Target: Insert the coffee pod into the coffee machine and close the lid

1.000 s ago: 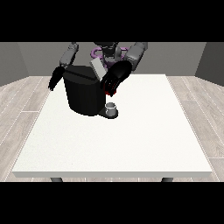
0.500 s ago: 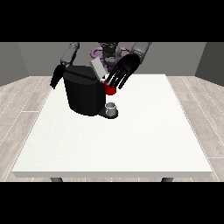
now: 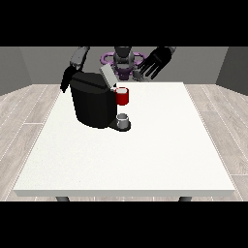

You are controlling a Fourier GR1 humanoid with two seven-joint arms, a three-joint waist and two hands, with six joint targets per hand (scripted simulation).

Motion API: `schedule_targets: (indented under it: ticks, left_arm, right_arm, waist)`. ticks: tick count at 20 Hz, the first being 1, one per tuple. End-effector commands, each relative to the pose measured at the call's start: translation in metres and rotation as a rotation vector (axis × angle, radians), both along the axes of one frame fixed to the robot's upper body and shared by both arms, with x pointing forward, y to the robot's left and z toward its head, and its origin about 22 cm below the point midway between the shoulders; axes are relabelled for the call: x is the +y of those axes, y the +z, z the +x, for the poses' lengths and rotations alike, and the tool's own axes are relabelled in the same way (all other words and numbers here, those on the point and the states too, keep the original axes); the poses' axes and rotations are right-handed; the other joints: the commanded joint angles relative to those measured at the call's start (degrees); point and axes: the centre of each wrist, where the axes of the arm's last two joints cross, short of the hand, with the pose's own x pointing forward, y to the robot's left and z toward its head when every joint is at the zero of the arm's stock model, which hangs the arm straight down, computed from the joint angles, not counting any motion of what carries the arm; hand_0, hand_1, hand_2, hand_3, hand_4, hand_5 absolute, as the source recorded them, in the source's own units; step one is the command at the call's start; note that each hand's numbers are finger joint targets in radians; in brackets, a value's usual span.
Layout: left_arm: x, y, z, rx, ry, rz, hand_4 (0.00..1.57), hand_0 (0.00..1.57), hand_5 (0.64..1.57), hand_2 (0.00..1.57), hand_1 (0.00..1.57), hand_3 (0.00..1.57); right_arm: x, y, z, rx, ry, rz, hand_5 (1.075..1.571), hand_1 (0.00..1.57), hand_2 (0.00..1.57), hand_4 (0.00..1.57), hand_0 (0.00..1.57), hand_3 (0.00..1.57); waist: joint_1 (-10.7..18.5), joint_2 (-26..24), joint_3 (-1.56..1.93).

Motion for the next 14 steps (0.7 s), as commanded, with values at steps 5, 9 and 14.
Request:
schedule_targets:
  ticks: [5,9,14]
  left_arm:
    - [-0.008,-0.15,-0.044,0.274,0.056,-0.703,0.0,0.0,1.571,0.0,0.0,0.0]
    - [-0.015,-0.223,-0.091,0.472,0.072,-0.752,0.42,0.0,1.571,0.0,0.0,0.0]
    - [-0.011,-0.248,-0.114,0.521,0.166,-0.753,0.44,0.0,1.571,0.0,0.0,0.0]
  right_arm:
    - [-0.021,-0.034,-0.038,0.113,-0.083,0.037,1.571,0.0,0.0,0.0,0.0,0.0]
    - [-0.017,-0.029,-0.039,0.103,-0.052,0.048,1.571,0.0,0.0,0.0,0.0,0.0]
    - [0.009,0.01,-0.017,0.033,0.149,0.092,1.571,0.0,0.0,0.0,0.0,0.0]
  waist:
    - [7.9,-12.6,-0.15]
    - [12.2,-20.0,-0.02]
    - [11.8,-23.2,0.0]
